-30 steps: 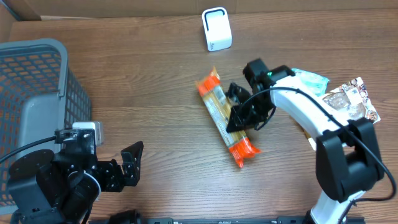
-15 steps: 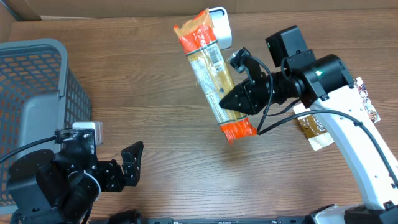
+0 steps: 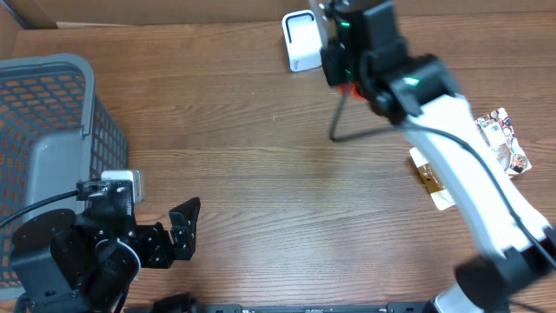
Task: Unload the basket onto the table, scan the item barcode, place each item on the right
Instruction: 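Lift the spaghetti pack and carry it toward the white scanner, then hold the spaghetti pack's barcode against the white scanner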
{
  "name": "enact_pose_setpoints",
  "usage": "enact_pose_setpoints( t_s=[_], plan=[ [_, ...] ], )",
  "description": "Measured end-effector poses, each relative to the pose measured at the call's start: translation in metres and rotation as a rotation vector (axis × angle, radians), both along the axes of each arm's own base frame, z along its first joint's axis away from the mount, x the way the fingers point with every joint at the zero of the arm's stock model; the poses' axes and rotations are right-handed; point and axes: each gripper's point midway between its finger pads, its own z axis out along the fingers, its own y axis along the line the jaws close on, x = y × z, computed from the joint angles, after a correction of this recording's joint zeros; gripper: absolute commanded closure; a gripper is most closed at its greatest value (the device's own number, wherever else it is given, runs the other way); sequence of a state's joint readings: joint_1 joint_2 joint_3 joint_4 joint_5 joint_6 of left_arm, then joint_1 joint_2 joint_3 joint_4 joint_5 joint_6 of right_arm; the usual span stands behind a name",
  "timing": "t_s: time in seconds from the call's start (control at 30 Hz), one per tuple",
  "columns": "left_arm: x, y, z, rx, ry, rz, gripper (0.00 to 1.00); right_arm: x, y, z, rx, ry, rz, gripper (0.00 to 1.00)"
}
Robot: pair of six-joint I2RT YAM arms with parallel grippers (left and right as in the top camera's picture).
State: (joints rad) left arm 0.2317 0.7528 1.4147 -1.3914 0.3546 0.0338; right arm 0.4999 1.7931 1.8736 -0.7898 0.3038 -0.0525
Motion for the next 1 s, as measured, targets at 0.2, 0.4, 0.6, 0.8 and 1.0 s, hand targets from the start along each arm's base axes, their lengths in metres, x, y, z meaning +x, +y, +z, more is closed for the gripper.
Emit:
enact_pose_setpoints(
  t_s=[0.2,0.4,0.6,0.8,1.0],
  plan=[
    [0.000,0.000,0.000,0.000,0.000,0.000,0.00,0.064,-0.012,-0.068,-0.432,-0.059,-0.027,0.96],
    [0.000,0.000,0.000,0.000,0.000,0.000,0.01,0.104,-0.016,-0.121,-0.706,-0.090,-0.022,0.96],
    [0.000,0.000,0.000,0.000,0.000,0.000,0.00,0.130,-0.026,-0.123,-0.813,-0.181,-0.091,0.96],
    [0.000,0.000,0.000,0.000,0.000,0.000,0.00,0.148,-0.042,-0.140,-0.915,-0.218,-0.167,0.96],
    [0.000,0.000,0.000,0.000,0.000,0.000,0.00,0.156,-0.047,-0.178,-0.976,-0.192,-0.164,0.96]
  ],
)
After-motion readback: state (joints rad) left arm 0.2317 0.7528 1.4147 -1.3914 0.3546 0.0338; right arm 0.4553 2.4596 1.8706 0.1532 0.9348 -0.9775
